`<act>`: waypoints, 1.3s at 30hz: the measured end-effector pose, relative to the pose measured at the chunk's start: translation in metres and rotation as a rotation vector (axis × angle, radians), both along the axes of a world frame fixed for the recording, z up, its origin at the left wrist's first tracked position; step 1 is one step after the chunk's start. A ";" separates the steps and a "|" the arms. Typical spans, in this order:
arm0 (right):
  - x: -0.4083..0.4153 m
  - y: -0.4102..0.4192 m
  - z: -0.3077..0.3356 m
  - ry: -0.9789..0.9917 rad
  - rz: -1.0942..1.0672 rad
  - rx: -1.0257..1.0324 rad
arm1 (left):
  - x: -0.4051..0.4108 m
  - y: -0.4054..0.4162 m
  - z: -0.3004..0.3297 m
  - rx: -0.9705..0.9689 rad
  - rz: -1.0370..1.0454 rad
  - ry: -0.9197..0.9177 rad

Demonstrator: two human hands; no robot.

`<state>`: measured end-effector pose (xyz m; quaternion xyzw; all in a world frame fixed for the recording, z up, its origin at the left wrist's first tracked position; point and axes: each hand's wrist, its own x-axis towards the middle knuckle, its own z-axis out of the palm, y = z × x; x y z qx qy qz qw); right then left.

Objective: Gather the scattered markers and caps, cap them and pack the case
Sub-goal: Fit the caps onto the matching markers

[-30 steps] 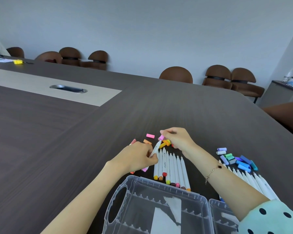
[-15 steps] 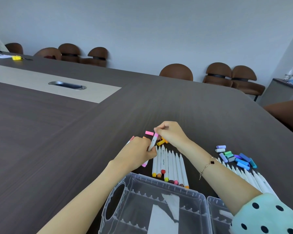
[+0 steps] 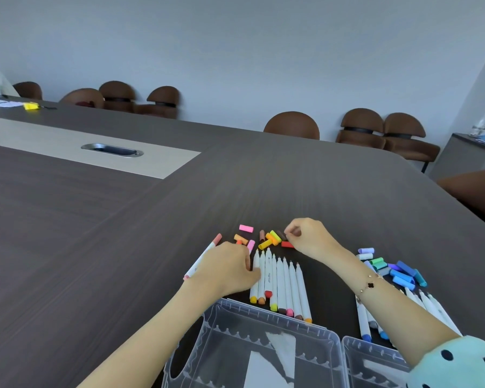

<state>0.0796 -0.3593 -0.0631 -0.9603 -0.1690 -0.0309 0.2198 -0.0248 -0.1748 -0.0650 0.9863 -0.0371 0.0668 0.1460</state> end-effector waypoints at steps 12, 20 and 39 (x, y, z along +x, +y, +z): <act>0.011 0.019 -0.011 -0.089 0.131 -0.093 | 0.002 -0.002 -0.003 0.058 0.042 0.044; 0.013 0.019 -0.013 -0.122 0.169 -0.173 | 0.007 0.017 -0.003 -0.173 0.051 0.021; 0.001 0.022 -0.004 -0.131 0.368 -0.193 | 0.003 0.024 0.000 -0.394 0.029 0.079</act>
